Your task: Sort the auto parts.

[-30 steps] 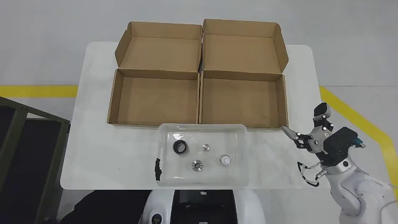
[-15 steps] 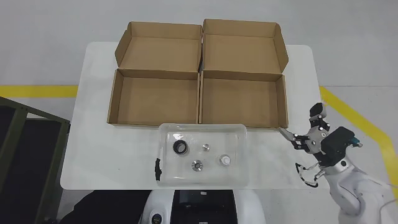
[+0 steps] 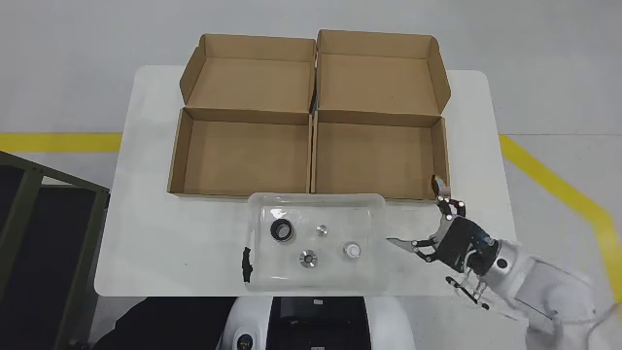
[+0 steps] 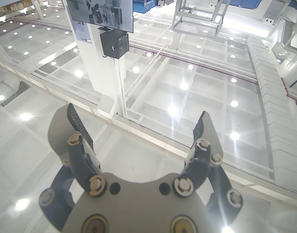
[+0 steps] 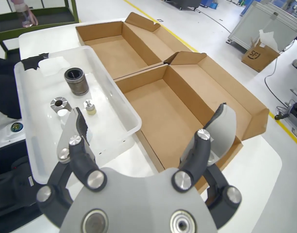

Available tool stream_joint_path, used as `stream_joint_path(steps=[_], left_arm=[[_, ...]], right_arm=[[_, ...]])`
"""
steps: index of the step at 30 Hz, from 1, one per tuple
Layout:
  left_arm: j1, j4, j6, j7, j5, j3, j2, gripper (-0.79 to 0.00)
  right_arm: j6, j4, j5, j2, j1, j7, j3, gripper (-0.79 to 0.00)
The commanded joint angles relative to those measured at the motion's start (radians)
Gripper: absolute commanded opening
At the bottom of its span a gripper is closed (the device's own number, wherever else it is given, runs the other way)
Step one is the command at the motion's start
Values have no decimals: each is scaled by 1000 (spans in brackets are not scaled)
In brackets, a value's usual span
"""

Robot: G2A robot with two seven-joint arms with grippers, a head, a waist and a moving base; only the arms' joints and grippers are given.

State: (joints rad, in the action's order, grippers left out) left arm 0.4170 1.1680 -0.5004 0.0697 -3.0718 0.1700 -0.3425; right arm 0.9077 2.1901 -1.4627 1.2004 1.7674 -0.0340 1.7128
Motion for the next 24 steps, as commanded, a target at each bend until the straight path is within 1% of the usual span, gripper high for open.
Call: stream_joint_path(steps=[1, 7, 15, 24], left_arm=[[0, 0, 0, 0, 0, 0, 0, 0], [0, 0, 0, 0, 0, 0, 0, 0], [0, 0, 0, 0, 0, 0, 0, 0], [0, 0, 0, 0, 0, 0, 0, 0]], right_arm=[[25, 15, -1, -3, 0, -24, -12, 0], [103, 51, 27, -14, -4, -135, -80, 0], [101, 90, 14, -29, -38, -305, -176, 0], [75, 62, 3, -34, -110, -472, -304, 0]])
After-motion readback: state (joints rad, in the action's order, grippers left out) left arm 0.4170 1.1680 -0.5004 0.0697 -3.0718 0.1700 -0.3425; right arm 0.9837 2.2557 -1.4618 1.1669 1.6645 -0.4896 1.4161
